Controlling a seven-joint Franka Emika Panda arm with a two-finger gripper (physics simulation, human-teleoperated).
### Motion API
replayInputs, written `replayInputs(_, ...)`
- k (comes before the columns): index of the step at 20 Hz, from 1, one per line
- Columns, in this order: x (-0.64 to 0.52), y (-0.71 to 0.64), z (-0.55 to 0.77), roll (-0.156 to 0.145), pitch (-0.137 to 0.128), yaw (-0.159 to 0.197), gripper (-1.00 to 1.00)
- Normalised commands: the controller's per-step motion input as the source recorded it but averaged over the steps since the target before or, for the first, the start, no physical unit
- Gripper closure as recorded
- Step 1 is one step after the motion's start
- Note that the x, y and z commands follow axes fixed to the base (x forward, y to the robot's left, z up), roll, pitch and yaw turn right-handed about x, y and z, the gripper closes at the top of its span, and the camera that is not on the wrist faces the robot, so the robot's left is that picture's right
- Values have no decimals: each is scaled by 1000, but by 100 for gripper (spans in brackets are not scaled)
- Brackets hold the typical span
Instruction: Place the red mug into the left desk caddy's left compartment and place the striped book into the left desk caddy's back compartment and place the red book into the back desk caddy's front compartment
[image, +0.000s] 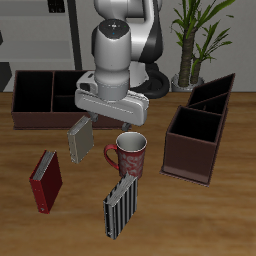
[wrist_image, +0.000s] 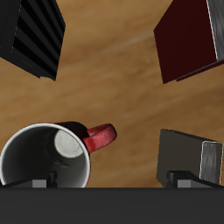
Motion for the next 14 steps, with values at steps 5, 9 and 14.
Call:
replayInputs(5,-35,-6,-346,4,30,-37,-100)
replayInputs(9,12,111,-325,18,40,-34,-100)
replayInputs(14,52,126,-290,36,51,-34,-100)
